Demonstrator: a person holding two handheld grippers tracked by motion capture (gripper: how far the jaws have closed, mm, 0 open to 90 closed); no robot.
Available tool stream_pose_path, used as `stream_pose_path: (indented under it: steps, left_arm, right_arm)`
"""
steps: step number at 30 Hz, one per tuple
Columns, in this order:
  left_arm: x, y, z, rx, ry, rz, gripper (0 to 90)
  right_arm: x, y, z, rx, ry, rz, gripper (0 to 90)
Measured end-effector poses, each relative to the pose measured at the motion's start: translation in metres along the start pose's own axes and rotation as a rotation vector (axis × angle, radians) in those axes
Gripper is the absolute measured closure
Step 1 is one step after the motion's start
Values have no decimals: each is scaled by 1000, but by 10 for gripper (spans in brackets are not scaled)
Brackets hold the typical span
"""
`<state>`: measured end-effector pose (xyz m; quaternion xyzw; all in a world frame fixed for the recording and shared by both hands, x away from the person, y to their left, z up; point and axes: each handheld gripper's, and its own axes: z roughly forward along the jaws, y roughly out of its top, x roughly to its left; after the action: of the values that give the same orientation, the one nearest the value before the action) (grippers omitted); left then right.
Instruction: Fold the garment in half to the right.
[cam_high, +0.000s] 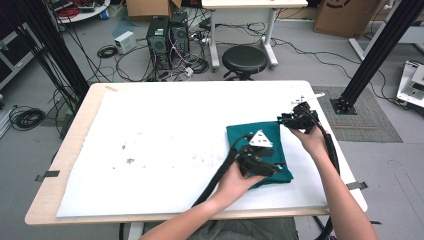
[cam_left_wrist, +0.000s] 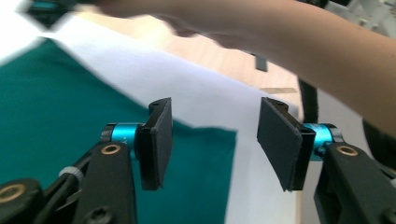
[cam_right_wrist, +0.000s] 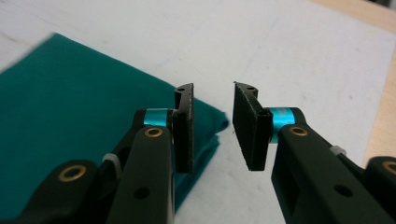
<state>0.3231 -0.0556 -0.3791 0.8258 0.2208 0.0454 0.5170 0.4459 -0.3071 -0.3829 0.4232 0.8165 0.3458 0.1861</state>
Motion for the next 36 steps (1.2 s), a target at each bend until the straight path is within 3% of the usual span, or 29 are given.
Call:
stream_pose_path:
  steps: [5, 11, 15, 18, 20, 21, 23, 27, 30, 36]
  left_arm:
    - [25, -25, -55, -45, 115, -13, 447]
    - [52, -56, -106, -71, 240, -61, 445]
    - [65, -74, -131, -92, 294, -90, 445]
    - [71, -84, -146, -106, 328, -105, 445]
    - [75, -89, -154, -121, 347, -114, 445]
    - [76, -91, -158, -130, 352, -116, 444]
    - [78, -95, -165, -146, 366, -118, 433]
    - [82, -102, -173, -147, 386, -125, 431]
    - [85, -108, -175, -130, 396, -133, 430]
    - [88, -117, -178, -117, 403, -148, 430]
  right_arm:
    - [14, -5, 2, -44, 8, -35, 746]
    - [21, -3, 29, 3, 11, -43, 858]
    - [15, -8, 51, 111, -74, -18, 867]
    - [10, -10, 51, 104, -93, 31, 866]
    - [14, -7, 45, 99, -134, 18, 864]
    - [17, -6, 40, 71, -131, 24, 857]
    - [28, -3, 29, 12, -77, 24, 837]
    - [59, 6, 27, -22, 42, -39, 799]
    - [79, 17, 43, -14, 109, -54, 794]
    - [109, 40, 80, 47, 156, -89, 794]
